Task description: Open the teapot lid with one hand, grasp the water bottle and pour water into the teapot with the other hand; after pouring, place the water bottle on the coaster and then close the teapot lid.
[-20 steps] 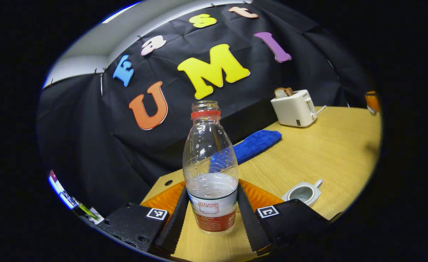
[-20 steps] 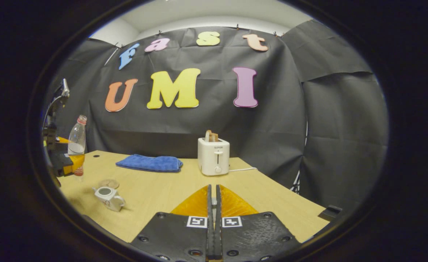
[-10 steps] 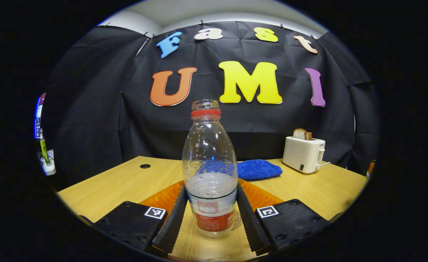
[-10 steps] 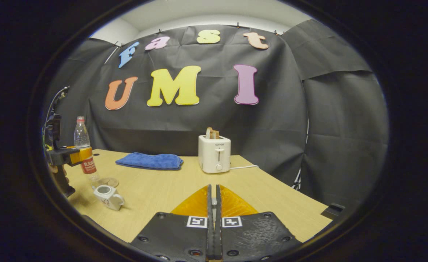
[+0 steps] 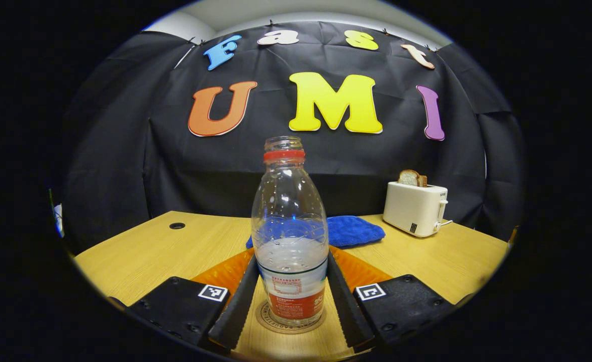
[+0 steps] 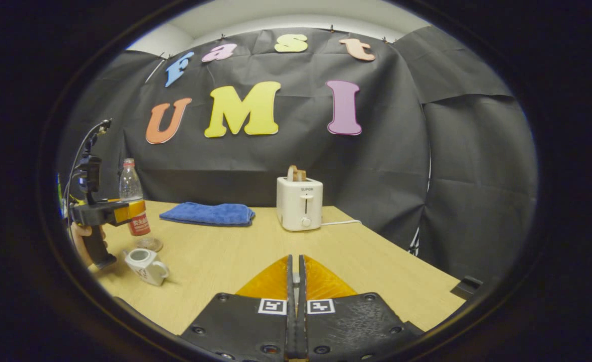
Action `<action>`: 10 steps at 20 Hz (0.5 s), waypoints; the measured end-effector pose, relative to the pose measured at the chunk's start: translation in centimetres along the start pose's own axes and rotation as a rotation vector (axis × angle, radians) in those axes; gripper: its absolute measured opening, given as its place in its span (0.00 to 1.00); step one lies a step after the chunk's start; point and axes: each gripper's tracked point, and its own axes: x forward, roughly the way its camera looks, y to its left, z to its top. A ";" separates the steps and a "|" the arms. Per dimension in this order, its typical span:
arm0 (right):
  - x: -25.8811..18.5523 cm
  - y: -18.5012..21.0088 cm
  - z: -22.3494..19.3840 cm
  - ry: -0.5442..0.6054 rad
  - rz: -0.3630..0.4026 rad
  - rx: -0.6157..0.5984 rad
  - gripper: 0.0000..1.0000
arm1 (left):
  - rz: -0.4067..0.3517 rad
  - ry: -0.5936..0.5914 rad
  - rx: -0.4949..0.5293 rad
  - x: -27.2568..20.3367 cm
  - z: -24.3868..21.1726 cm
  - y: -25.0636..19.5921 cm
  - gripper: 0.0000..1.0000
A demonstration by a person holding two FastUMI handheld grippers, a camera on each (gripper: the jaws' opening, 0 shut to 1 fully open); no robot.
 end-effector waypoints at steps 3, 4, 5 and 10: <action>0.1 0.1 0.0 -0.002 0.001 -0.002 0.00 | 0.003 0.014 0.006 0.3 -0.5 -0.2 0.78; 0.2 0.0 -0.2 0.000 0.001 -0.002 0.00 | -0.004 0.020 0.003 0.4 -0.6 -0.4 0.78; 0.1 0.0 -0.4 0.005 0.000 -0.001 0.00 | -0.012 0.028 -0.002 0.4 -0.9 -0.5 0.78; 0.2 0.1 -0.7 0.015 0.000 -0.001 0.00 | -0.022 0.035 0.024 0.5 -1.0 -1.0 0.80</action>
